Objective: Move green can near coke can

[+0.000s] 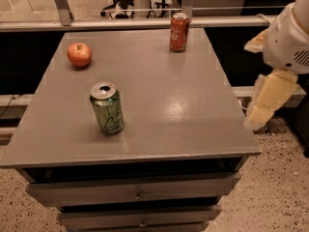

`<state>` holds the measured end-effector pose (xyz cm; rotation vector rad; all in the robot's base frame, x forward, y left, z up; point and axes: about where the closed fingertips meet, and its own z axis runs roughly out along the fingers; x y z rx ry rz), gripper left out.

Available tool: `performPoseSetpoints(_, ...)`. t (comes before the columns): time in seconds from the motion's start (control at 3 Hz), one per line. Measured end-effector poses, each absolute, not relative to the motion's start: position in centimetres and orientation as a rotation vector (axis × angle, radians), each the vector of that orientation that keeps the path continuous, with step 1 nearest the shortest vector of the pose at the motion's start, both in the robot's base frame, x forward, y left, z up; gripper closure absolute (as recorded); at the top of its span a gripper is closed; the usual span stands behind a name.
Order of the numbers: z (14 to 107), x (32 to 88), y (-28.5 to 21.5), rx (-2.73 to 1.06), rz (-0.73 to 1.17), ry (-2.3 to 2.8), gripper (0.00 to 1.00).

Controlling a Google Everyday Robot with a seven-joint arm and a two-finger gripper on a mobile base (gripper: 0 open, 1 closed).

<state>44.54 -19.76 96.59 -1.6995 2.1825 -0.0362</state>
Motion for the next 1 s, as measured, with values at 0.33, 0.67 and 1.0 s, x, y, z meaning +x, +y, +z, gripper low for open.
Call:
performPoseSetpoints(0.33,93.9,46.5,-15.2,-1.671,0.143,2.087,0.0)
performPoseSetpoints(0.67,91.2,48.8,-8.1,-1.607,0.396,1.93,0.0)
performPoseSetpoints(1.0,90.3,49.8,-3.4,-1.549,0.539,1.804,0.0)
